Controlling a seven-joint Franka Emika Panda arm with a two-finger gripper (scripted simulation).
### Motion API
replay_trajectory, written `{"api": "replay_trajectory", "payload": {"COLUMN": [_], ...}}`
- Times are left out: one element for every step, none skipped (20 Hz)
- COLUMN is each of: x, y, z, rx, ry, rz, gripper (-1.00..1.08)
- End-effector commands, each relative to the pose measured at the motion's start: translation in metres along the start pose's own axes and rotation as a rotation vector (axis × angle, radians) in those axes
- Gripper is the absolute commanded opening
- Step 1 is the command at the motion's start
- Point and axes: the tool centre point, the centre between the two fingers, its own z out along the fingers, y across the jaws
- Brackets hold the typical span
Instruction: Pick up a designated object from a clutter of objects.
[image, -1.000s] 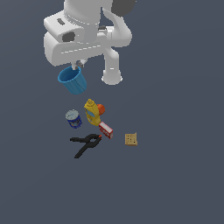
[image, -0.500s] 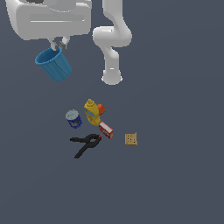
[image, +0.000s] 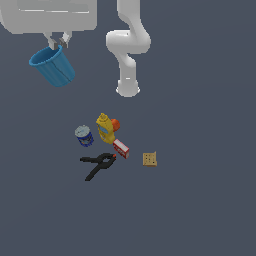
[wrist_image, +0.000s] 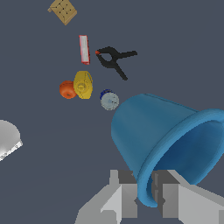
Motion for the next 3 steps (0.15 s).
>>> {"api": "replay_trajectory", "payload": {"x": [0.0,0.0004,0.0005], "y": [0.0005,0.0002,0.0001], "z": [-0.0012,-0.0008,-0.0006], "rx": [-0.002,-0.002,-0.002], "ry": [0.001,0.001,0.001], "rz": [0.0,0.0,0.0], "gripper": [-1.0,-1.0,-1.0]}}
